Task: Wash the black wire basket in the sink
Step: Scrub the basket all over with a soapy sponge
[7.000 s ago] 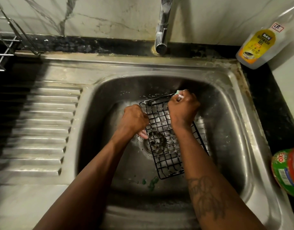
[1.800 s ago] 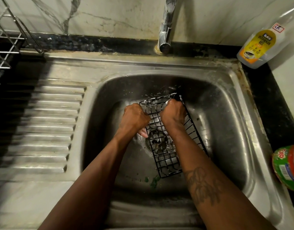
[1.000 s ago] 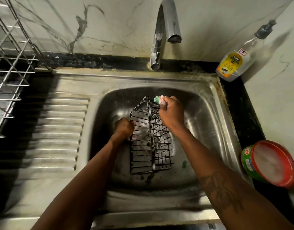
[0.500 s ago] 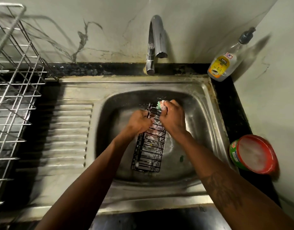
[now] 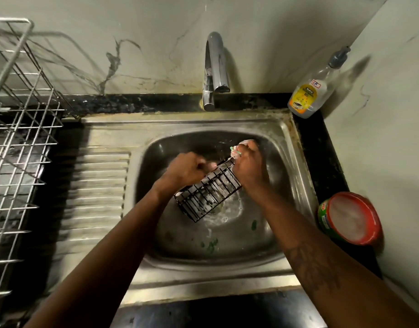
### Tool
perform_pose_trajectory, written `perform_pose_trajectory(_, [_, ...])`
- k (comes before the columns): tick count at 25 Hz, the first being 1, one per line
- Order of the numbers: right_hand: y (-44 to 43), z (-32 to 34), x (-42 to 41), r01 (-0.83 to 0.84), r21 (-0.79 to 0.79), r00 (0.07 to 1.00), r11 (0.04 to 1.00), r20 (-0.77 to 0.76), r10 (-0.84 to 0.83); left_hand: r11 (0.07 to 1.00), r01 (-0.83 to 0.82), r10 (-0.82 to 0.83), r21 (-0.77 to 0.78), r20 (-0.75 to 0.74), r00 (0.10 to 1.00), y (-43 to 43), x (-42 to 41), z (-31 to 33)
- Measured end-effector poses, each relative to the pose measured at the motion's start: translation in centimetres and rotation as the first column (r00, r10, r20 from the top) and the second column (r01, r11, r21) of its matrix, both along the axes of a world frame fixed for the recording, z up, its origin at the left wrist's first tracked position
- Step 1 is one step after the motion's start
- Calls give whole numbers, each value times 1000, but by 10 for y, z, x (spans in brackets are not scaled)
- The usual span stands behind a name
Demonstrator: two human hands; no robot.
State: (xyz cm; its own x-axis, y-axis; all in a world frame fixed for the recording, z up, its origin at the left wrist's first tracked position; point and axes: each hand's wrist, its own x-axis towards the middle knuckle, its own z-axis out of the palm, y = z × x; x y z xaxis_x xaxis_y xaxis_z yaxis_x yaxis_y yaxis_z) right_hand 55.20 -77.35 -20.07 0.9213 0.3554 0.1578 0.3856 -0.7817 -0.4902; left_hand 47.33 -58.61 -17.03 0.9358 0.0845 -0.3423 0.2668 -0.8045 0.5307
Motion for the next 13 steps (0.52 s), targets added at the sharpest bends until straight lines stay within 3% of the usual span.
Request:
perform_pose_trajectory(2, [6,-1,-4,-4,1,1000,1000,-28,4,979,-190,194,-71,59,979,12,-49,-7])
perform_pose_trajectory(3, [8,-1,-7,19,8,999,1000,-28,-19,922,-333,347,-198,42,937,9,-70,-11])
perform_pose_trajectory(6, [18,2,-26,50,37,999,998,-9,-50,630,-627,716,-458,31,697,-13,-87,-35])
perform_pose_trajectory(8, [38,10,-55,-62,76,996,995,-66,67,491,-719,830,-492,13,558,-18,-68,-49])
perform_pose_trajectory(10, [48,13,-89,-322,3,947,947,15,321,410,-759,870,-506,-34,493,-12,-53,-59])
perform_pose_trajectory(11, [48,15,-93,-402,-30,915,915,19,403,407,-748,867,-523,-35,497,-8,-51,-65])
perform_pose_trajectory(13, [45,16,-75,-400,-43,916,915,21,401,451,-707,847,-545,13,531,-7,-50,-67])
